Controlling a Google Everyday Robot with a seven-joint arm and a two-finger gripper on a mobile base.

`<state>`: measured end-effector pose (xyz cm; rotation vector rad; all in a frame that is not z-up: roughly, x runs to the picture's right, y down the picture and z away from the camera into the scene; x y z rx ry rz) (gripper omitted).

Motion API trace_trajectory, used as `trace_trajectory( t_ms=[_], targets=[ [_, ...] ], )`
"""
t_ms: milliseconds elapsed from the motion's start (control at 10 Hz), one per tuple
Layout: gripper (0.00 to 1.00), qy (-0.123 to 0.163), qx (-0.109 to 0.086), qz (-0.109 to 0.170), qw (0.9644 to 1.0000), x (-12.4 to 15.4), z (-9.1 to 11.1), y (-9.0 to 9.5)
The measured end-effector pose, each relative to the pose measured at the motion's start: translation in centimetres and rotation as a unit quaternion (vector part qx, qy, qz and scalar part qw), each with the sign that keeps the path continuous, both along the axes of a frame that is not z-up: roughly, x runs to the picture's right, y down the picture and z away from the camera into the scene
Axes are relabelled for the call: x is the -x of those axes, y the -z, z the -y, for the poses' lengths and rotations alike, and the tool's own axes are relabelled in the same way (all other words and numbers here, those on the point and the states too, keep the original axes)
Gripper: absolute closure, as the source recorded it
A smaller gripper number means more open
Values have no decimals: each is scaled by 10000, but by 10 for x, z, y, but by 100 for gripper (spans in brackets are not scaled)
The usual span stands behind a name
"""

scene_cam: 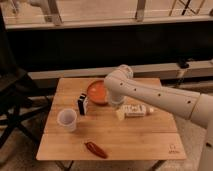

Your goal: Knock the eraser over

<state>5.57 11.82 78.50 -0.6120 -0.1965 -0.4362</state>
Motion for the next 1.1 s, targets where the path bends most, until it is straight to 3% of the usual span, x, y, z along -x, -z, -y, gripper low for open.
trace_trajectory(
  t_ms=[1100],
  targets=[
    [20, 167, 22, 113, 9998, 13, -3, -13]
  ],
)
